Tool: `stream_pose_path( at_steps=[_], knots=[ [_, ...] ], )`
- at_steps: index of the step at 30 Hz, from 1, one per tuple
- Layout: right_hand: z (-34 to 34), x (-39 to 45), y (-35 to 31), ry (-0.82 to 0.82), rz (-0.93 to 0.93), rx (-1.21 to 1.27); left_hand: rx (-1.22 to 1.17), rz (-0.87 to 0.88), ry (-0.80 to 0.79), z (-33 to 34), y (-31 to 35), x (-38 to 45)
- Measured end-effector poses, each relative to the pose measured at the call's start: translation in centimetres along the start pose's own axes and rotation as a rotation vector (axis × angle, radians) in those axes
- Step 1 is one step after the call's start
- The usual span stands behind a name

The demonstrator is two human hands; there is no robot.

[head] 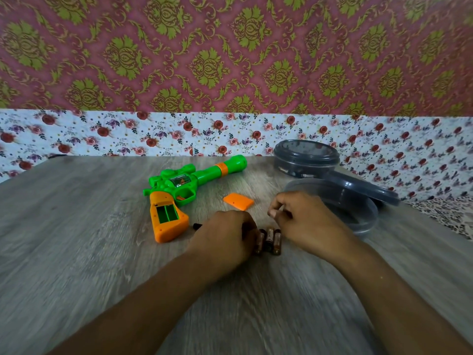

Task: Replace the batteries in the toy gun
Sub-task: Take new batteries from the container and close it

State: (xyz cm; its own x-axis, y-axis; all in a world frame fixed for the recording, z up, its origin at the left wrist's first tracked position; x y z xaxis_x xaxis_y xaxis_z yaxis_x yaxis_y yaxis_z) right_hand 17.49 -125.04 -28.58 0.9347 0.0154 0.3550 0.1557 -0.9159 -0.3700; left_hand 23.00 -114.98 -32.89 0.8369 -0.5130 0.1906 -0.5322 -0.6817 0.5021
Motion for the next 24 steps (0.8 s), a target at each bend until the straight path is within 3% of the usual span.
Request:
stream_pose_path(
  at_steps=[5,7,9,12,16,24],
  knots=[
    [-4.8,-0.5,0.9,0.299,0.039,0.214,-0.087,0.171,0.112,-0.6,2.7,-0.8],
    [-7.0,-0.7,2.2,0.363,0.065,0.126,-0.107,0.246,0.082,-0.1,4.2,-0.9],
    [-8.7,-0.8,4.1,0.349,0.103,-0.08,-0.079,0.264,0.009,0.8,5.4,-0.3],
    [-9.4,-0.8,8.3,0.186,0.255,-0.325,-0.124,0.204,-0.128,2.3,6.2,1.4],
    [-8.1,-1.6,12.3,0.011,0.388,-0.39,-0.192,0.125,-0.165,4.4,6.1,2.7],
    [-8.6,-1.3,10.8,0.173,0.302,-0.465,-0.211,0.134,-0.056,4.8,5.2,2.3]
  ],
)
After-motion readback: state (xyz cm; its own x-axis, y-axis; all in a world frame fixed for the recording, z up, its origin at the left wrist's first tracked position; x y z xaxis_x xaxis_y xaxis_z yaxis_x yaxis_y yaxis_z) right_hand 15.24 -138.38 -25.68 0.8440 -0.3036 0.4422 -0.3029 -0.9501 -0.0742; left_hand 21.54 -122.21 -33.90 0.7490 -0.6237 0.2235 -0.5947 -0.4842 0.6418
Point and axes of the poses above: each hand's wrist, its own x-axis towards the middle knuckle, its own z-axis out of the palm, y = z × x, the point moved 8 cm from there along x, towards the middle knuckle, and after that the axes turned 11 degrees about -z, right-handed, at the moved point
